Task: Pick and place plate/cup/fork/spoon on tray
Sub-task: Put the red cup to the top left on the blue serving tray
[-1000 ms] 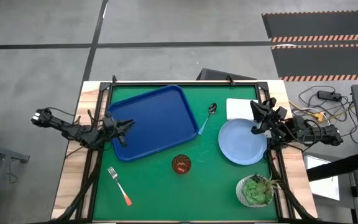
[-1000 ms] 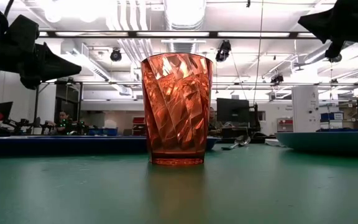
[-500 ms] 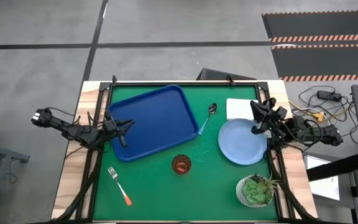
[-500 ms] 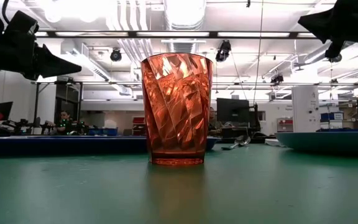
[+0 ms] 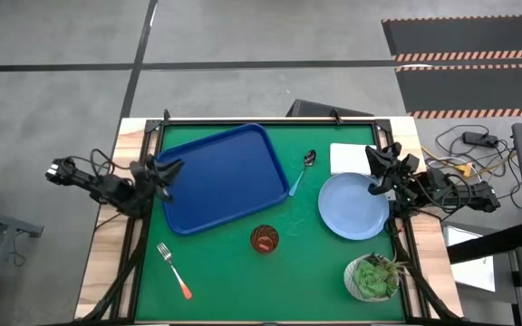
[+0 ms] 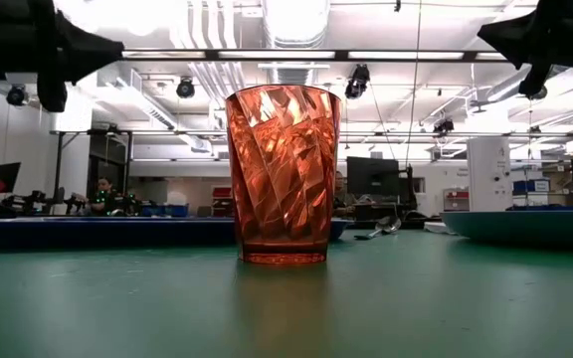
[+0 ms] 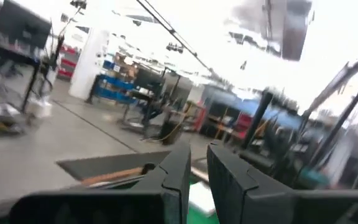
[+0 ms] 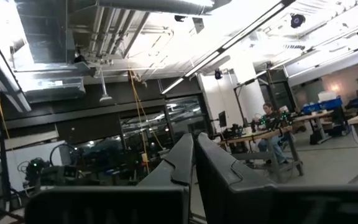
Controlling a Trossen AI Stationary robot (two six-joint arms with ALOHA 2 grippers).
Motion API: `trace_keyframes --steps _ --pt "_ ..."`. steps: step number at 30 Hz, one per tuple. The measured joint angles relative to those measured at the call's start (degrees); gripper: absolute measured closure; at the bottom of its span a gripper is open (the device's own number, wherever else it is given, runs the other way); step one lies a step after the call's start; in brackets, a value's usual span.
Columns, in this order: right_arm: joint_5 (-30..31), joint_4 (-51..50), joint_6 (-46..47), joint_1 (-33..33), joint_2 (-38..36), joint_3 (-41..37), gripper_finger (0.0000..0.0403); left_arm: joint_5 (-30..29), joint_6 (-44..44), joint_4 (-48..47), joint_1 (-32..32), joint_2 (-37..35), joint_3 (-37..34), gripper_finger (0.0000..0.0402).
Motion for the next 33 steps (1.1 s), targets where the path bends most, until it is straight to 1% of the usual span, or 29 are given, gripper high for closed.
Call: trace_keyframes --steps 2,5,8,10,12,14,17,20,23,26,30,33 --pt "0.01 0.01 -0.92 0.01 0.00 0.00 0.0394 0.07 -0.37 2.49 0.00 0.00 0.00 0.0366" --pt "0.03 0.00 -4.66 0.01 0.00 -0.01 0.0394 1.05 -0.18 5.10 0.02 0.00 0.02 0.0366" --pt "0.01 -0.01 -5.39 0.00 0.00 0.00 0.0394 5.29 -0.11 5.37 0.02 0.01 0.23 0.0366" --pt "0.01 0.01 -4.37 0.01 0.00 -0.02 0.0394 8.83 -0.16 6.30 0.02 0.60 0.91 0.0366" --pt "0.00 0.01 -0.96 0.00 0.00 0.00 0.0394 11.52 -0.25 8.04 0.02 1.98 2.35 0.0366" --pt "-0.01 0.00 2.69 0.00 0.00 0.04 0.0394 11.65 -0.24 8.76 0.02 4.69 4.07 0.0366" --pt "0.01 -0.01 4.89 -0.01 0.00 0.30 0.0394 11.43 -0.11 9.89 0.04 10.45 7.52 0.0366" --pt "0.01 0.05 3.69 -0.01 0.00 1.20 0.0394 11.03 -0.11 10.19 0.04 17.57 12.41 0.0366" --pt "-0.01 0.01 2.16 0.00 0.00 2.16 0.0394 7.80 -0.13 10.17 0.04 25.18 17.98 0.0366" --pt "-0.02 0.03 4.14 -0.01 0.00 3.13 0.0394 5.07 -0.15 10.30 0.04 33.04 23.56 0.0366" --pt "-0.03 -0.46 4.75 0.01 0.00 3.50 0.0394 5.01 -1.05 10.26 0.04 42.84 30.37 0.0366" --pt "-0.03 -0.47 2.38 0.01 0.00 3.50 0.0394 5.03 -4.20 8.59 0.04 50.46 34.59 0.0366"
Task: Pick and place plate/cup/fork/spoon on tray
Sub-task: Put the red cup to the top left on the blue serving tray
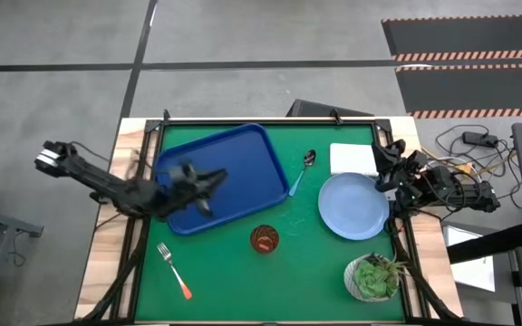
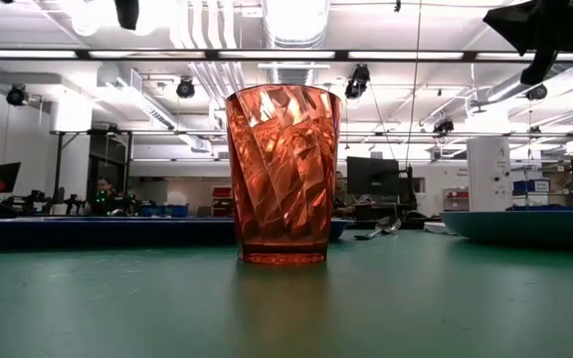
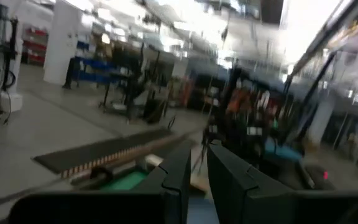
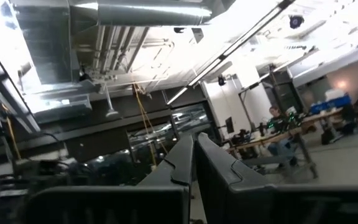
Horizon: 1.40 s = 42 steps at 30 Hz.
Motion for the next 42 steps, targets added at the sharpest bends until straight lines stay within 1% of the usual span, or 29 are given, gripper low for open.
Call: trace_keyframes --steps 4,6,10,15,17,19,23,25,27,28,29,32,34,35,39,42 --pt "0.00 0.02 -3.26 -0.01 0.00 0.02 0.0394 -0.07 -3.45 -0.19 0.03 8.66 6.56 0.0366" --pt "0.00 0.06 -4.44 -0.01 0.00 0.02 0.0394 -0.09 -3.59 -3.11 0.07 12.63 10.18 0.0366" --pt "0.00 0.76 -5.45 -0.02 0.00 0.11 0.0394 -0.07 -8.54 -14.02 0.25 17.74 18.50 0.0366" --pt "0.00 0.49 -5.65 -0.02 0.00 1.07 0.0394 0.52 -19.94 -34.30 1.07 22.19 28.20 0.0366" --pt "0.00 0.46 -6.51 -0.01 0.00 1.16 0.0394 2.30 -24.23 -41.85 1.44 23.38 31.41 0.0366" --pt "0.00 0.34 -7.22 0.00 0.00 1.16 0.0394 5.40 -28.82 -48.89 1.92 24.36 34.19 0.0366" --pt "0.00 0.35 -7.85 -0.01 0.00 1.16 0.0394 14.52 -39.63 -63.12 2.90 26.70 37.73 0.0366" --pt "0.02 0.34 -7.86 0.00 0.00 1.16 0.0394 18.30 -44.92 -69.63 3.14 28.17 38.26 0.0366" --pt "0.00 0.08 -8.02 0.00 0.00 1.16 0.0394 23.02 -47.90 -72.77 3.45 29.52 38.35 0.0366" --pt "0.02 -0.02 -8.40 0.00 0.00 1.16 0.0394 25.40 -48.13 -73.89 3.57 30.31 38.29 0.0366" --pt "0.02 -0.36 -8.66 -0.02 0.00 1.16 0.0394 27.43 -46.58 -74.43 3.74 30.99 38.19 0.0366" --pt "0.04 -1.66 -9.36 0.00 0.00 1.16 0.0394 32.48 -35.11 -74.56 3.78 33.02 38.35 0.0366" --pt "0.02 -2.25 -9.37 -0.02 0.00 1.16 0.0394 35.90 -29.88 -74.72 3.90 34.01 39.65 0.0366" --pt "0.05 -2.35 -9.41 0.00 0.00 1.16 0.0394 36.60 -27.87 -75.29 4.00 34.17 40.68 0.0366" --pt "0.05 -2.19 -11.88 0.00 0.00 1.16 0.0394 35.99 -22.07 -79.64 4.73 34.21 45.52 0.0366" --pt "0.04 -2.17 -13.99 -0.01 0.00 1.42 0.0394 33.10 -21.87 -81.10 5.58 34.23 47.03 0.0365"
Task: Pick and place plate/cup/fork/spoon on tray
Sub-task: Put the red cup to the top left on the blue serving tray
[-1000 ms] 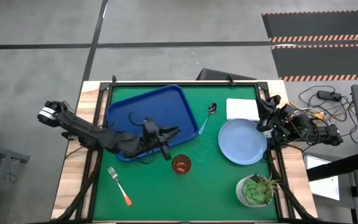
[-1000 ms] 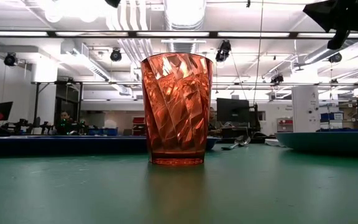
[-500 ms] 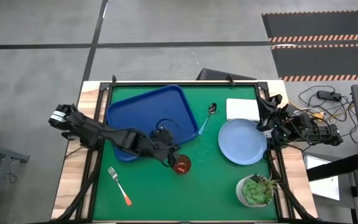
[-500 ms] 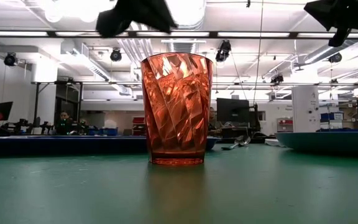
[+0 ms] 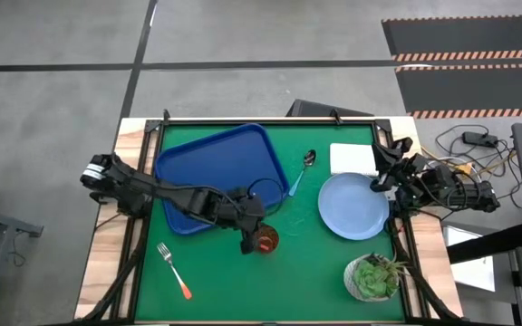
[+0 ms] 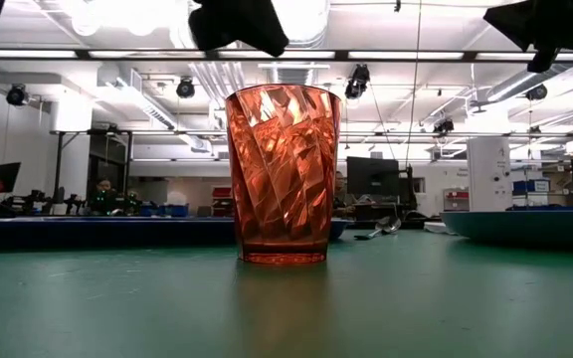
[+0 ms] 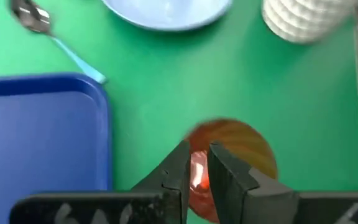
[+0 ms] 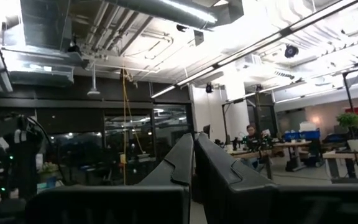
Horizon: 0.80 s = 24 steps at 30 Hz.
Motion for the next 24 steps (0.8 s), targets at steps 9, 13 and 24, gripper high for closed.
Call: trace_keyframes --steps 9,13,24 --pt "0.02 -0.42 -2.18 0.00 0.00 0.61 0.0394 1.74 -7.13 0.02 1.52 1.25 -2.24 0.0302" --pt "0.07 -0.53 -2.81 0.00 0.00 0.61 0.0394 1.84 -7.11 0.71 1.39 1.97 -2.59 0.0261" --pt "0.07 -0.70 -2.81 0.00 0.00 0.61 0.0394 2.70 -7.02 0.02 1.37 4.47 -3.07 0.0235"
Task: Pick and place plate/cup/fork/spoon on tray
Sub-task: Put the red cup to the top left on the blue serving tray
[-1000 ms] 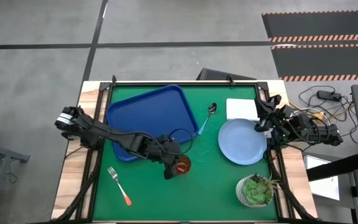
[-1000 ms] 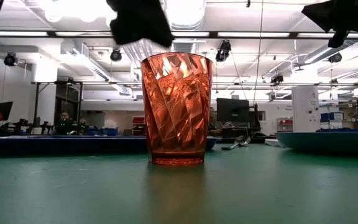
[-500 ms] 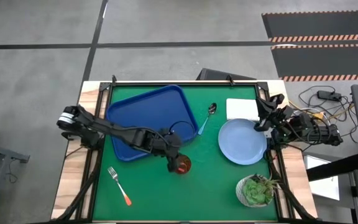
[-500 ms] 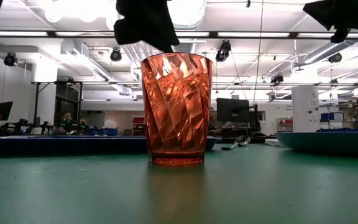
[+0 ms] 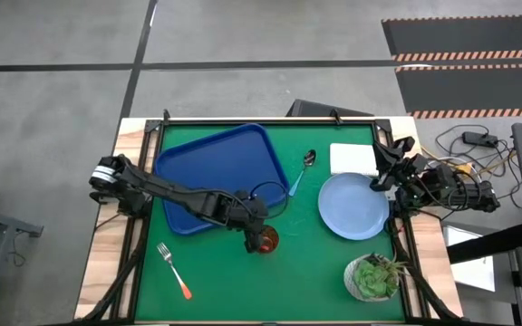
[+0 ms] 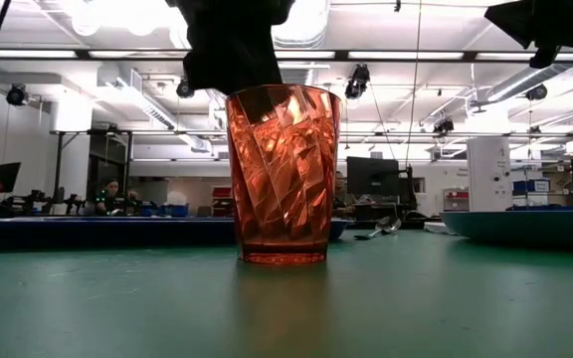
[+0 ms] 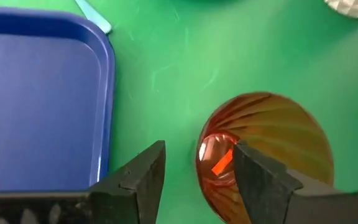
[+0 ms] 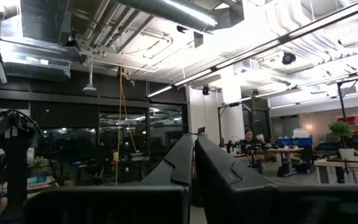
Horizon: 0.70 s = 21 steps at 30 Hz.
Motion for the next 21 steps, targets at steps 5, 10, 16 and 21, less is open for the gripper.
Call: trace_keyframes --steps 5,10,16,21 --pt "0.00 -0.10 0.00 0.00 0.00 0.00 0.0394 4.41 1.54 0.03 0.00 1.97 -0.23 0.0235" --pt "0.00 -0.17 0.00 0.00 0.00 0.00 0.0394 5.33 3.53 -0.02 0.02 3.02 -0.83 0.0236" --pt "0.00 -0.26 0.00 -0.02 0.00 0.00 0.0394 5.34 6.43 0.41 0.02 2.92 -0.94 0.0244" --pt "0.00 -0.44 0.00 0.00 0.00 0.00 0.0394 5.34 6.40 0.35 0.23 2.74 -0.94 0.0297"
